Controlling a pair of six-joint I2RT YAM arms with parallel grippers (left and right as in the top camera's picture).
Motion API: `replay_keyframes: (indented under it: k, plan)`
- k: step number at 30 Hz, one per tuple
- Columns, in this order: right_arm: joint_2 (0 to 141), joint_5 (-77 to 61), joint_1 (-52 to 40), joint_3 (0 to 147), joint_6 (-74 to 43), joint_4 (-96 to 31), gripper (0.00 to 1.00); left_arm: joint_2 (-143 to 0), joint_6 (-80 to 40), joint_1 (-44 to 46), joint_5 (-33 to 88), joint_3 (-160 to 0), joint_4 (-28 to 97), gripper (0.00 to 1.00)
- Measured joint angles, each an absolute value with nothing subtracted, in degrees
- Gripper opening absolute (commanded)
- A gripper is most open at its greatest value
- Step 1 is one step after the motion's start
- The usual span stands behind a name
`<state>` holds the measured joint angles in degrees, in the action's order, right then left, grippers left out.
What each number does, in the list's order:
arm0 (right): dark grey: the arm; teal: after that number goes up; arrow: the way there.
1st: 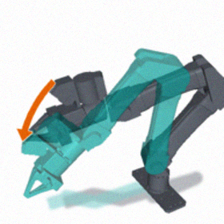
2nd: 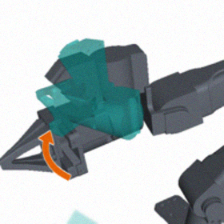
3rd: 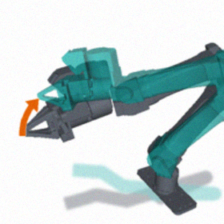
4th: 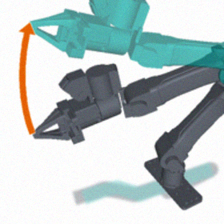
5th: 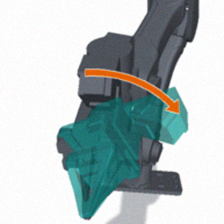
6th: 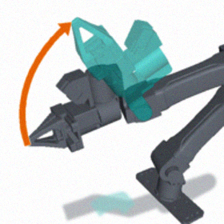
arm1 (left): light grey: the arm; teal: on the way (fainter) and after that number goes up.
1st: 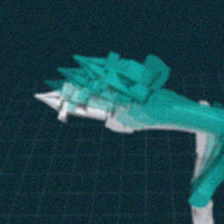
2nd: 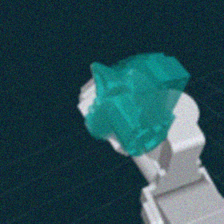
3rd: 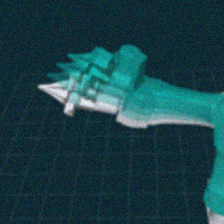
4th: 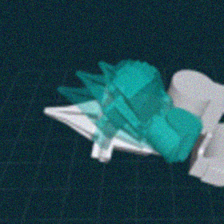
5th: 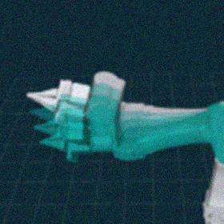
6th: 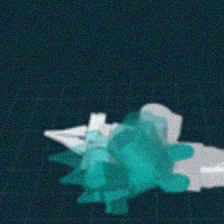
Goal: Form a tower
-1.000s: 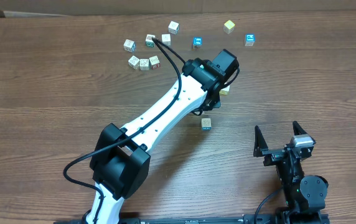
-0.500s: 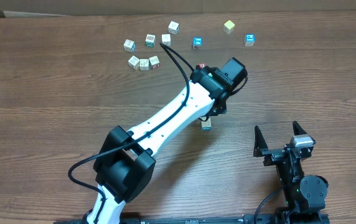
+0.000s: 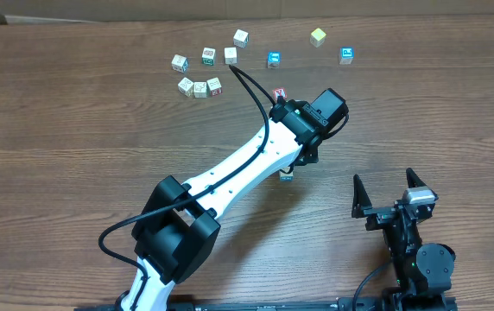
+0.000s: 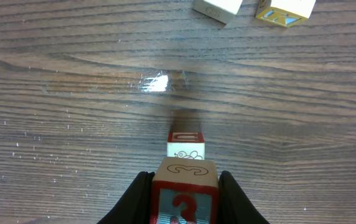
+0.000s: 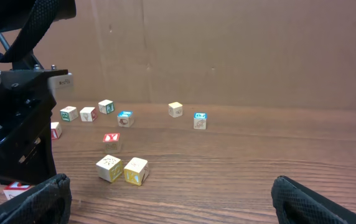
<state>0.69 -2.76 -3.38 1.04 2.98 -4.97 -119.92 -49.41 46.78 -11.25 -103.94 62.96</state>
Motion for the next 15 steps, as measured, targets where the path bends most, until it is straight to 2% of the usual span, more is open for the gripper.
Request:
replay_keyframes:
  k: [15]
  plan:
    - [0.7,-2.8,-3.4,1.0,3.0,-5.0,1.0,-119.9,-49.4,46.8,-11.4,-100.4,59.5,0.12]
